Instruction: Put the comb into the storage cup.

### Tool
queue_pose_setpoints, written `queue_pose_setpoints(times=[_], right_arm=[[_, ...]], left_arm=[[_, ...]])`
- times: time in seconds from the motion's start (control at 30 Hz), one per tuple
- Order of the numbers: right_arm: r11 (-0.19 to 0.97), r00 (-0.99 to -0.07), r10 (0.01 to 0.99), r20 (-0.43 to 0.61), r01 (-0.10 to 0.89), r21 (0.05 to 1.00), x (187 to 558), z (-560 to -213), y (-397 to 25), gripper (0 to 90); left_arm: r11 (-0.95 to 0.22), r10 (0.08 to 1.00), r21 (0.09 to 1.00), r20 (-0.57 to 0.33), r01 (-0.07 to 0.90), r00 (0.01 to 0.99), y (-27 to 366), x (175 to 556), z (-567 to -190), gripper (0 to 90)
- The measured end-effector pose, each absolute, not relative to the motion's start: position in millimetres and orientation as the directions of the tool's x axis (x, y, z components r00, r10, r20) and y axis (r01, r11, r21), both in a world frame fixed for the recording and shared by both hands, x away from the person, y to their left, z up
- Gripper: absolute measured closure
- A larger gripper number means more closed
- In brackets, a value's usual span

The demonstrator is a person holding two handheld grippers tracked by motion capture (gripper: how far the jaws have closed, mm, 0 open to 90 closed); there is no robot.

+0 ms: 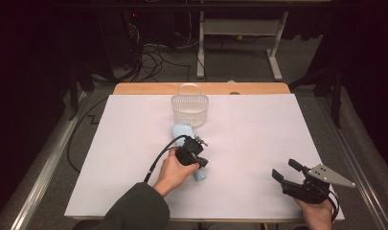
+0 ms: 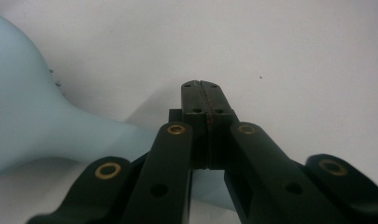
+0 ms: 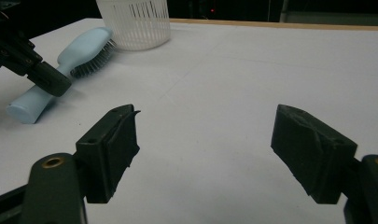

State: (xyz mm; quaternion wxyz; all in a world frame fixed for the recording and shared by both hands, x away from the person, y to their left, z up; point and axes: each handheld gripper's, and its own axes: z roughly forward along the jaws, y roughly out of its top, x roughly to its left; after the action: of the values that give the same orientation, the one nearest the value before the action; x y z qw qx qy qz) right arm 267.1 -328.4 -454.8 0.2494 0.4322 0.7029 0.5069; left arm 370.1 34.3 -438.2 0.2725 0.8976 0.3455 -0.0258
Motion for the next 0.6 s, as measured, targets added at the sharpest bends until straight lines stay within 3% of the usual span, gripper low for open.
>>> queue_pose_setpoints(times=[0.6], right_arm=[[0.113, -0.502, 0.860, 0.089, 0.357, 0.927, 267, -455, -328, 23.3]], left_arm=[[-0.615, 0.605, 0.476, -0.227, 0.629, 0.763, 52, 356, -439, 89.9]])
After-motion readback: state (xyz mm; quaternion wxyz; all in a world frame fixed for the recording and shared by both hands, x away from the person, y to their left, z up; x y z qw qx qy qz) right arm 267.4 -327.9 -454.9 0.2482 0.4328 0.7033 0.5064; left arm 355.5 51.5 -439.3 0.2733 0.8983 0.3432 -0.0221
